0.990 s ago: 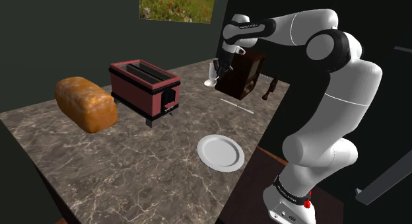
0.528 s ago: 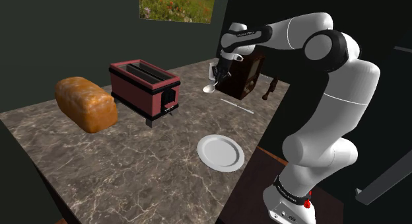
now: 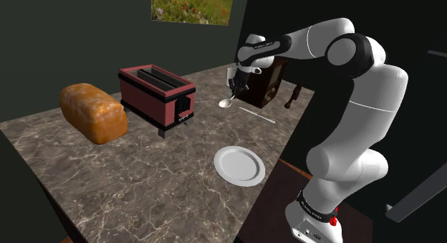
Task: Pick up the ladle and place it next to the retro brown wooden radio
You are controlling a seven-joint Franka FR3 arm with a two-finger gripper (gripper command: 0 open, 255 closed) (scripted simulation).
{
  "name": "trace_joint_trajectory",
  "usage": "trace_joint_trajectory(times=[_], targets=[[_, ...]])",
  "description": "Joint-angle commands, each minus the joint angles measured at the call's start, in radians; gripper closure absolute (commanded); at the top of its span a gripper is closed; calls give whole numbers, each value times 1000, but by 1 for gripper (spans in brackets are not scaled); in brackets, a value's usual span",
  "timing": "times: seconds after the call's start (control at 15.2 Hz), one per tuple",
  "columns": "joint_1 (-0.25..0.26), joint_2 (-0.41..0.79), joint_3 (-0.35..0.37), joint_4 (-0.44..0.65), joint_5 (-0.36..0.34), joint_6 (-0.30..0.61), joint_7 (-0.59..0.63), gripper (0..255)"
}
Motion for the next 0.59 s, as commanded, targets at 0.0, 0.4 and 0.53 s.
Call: trace_joint_trajectory(times=[0.0,0.4,0.53], targets=[[2,11,-1,-17,-5,27,2,255],[7,48,-6,-54,-21,99,9,255],[9,61,-9,-64,-27,122,12,255]])
